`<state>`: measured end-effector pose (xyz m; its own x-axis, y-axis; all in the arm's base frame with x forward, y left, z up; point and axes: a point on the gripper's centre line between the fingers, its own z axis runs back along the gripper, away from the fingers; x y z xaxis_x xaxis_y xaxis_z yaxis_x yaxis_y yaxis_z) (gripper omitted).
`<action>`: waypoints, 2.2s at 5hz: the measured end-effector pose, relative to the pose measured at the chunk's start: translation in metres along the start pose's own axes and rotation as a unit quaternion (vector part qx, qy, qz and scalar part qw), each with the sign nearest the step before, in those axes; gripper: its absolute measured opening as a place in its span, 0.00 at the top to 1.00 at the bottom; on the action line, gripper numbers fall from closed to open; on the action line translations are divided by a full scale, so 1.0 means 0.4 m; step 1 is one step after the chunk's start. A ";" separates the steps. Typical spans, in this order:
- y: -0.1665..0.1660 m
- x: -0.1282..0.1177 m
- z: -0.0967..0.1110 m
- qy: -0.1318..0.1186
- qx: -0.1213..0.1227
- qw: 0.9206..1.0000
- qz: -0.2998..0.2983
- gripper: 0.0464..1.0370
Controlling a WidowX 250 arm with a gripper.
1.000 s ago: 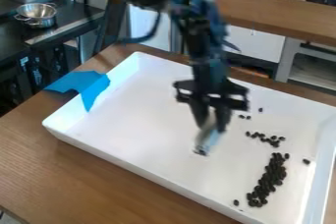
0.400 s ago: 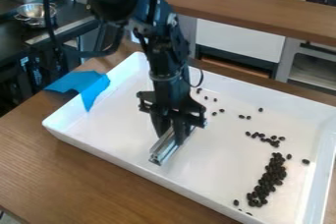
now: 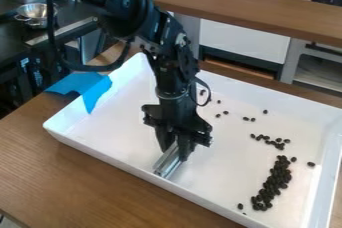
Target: Sweep into pile
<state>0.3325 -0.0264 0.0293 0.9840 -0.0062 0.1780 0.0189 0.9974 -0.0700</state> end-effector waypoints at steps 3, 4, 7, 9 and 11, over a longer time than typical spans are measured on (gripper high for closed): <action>-0.092 -0.013 -0.005 0.001 -0.012 1.000 -0.007 0.68; -0.125 -0.018 -0.012 -0.002 -0.015 1.000 -0.009 0.68; -0.224 -0.031 -0.022 0.004 -0.034 0.999 0.000 0.68; -0.249 -0.034 -0.020 0.006 -0.049 0.999 0.006 0.68; -0.068 0.055 0.093 -0.050 -0.062 0.993 0.085 0.68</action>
<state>0.3471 -0.0510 0.0718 0.9524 0.1748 0.2498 -0.1179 0.9667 -0.2271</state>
